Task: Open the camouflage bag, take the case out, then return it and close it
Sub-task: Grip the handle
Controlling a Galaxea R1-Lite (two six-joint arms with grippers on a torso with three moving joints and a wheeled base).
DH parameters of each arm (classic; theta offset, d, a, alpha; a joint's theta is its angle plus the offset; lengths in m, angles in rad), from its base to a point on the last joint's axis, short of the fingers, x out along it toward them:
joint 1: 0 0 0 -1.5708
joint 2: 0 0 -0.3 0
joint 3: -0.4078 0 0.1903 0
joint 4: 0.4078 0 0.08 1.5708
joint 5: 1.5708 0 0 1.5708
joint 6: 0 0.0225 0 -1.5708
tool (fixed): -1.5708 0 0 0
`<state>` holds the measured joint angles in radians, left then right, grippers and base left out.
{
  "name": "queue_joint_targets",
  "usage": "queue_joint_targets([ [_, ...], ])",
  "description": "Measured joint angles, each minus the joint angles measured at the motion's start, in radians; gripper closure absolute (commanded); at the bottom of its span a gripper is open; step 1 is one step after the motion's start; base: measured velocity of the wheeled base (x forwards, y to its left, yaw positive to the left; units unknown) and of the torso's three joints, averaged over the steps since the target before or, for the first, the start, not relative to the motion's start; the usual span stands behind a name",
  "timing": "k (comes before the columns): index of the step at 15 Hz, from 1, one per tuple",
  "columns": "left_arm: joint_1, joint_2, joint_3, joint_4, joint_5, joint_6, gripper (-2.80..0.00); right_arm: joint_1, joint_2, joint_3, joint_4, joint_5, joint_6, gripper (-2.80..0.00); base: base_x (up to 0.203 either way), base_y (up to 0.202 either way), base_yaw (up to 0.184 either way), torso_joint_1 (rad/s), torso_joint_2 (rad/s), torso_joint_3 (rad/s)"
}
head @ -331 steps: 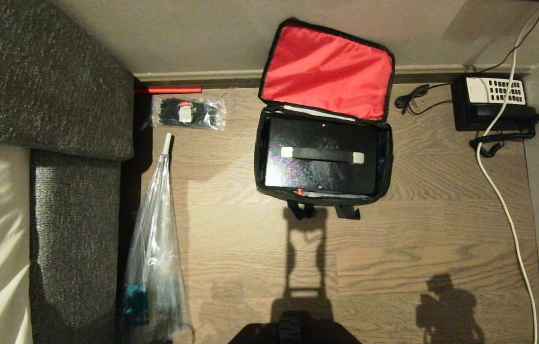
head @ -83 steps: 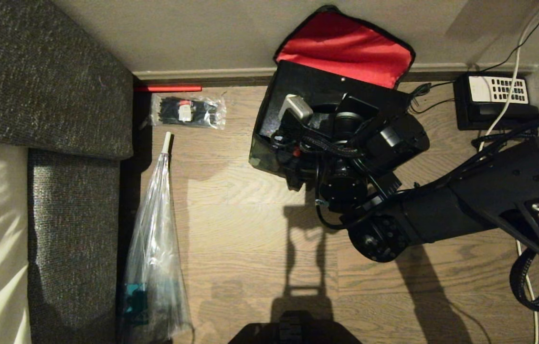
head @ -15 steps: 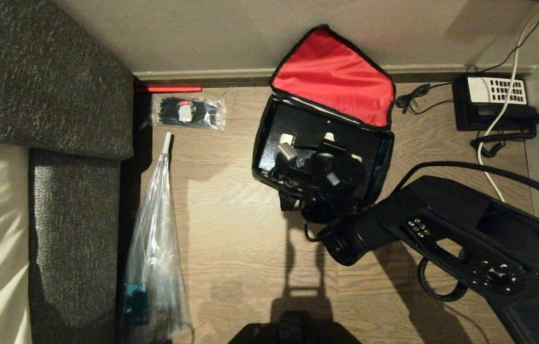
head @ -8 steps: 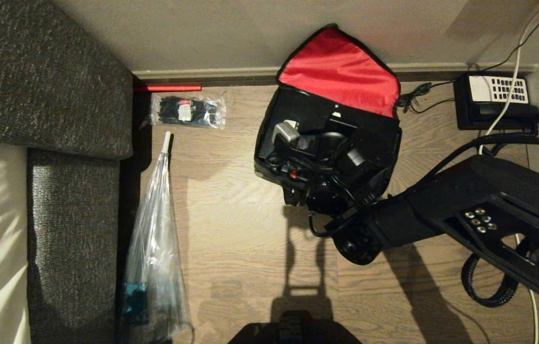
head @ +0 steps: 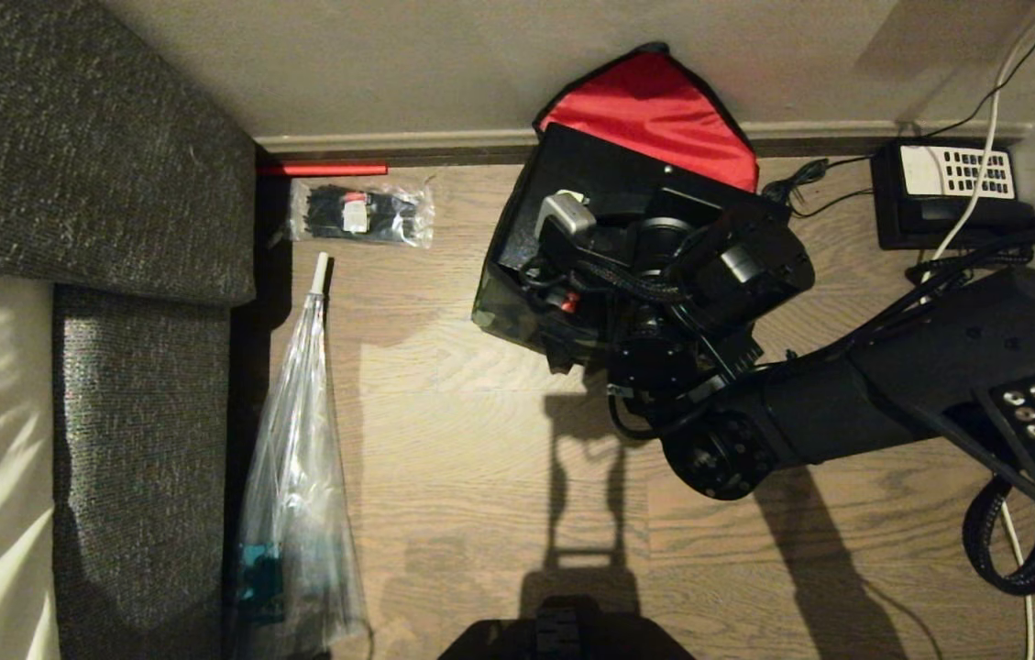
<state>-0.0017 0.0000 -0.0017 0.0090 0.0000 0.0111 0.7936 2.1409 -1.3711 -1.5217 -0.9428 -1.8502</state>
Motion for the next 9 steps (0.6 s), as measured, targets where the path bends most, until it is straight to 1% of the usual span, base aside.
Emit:
queue_joint_targets([
  [2, 0.0, 0.0, 0.0, 0.0, 0.0, 0.0, 0.0, 0.0, -0.005, 0.001, 0.003, -0.012, 0.0, 0.0, 0.0, 0.0, 0.0, 0.0, 0.0, 0.0],
  [4, 0.0, 0.0, 0.0, 0.0, 0.0, 0.0, 0.0, -0.002, -0.014, -0.006, 0.0, -0.045, 0.003, 0.0, 0.0, 0.0, 0.0, 0.0, 0.0, 0.0],
  [9, 0.0, 0.0, 0.0, 0.0, 0.0, 0.0, 0.0, -0.002, -0.044, 0.003, 0.0, -0.056, 0.014, 0.0, 0.0, 0.0, 0.0, 0.0, 0.0, 0.0],
])
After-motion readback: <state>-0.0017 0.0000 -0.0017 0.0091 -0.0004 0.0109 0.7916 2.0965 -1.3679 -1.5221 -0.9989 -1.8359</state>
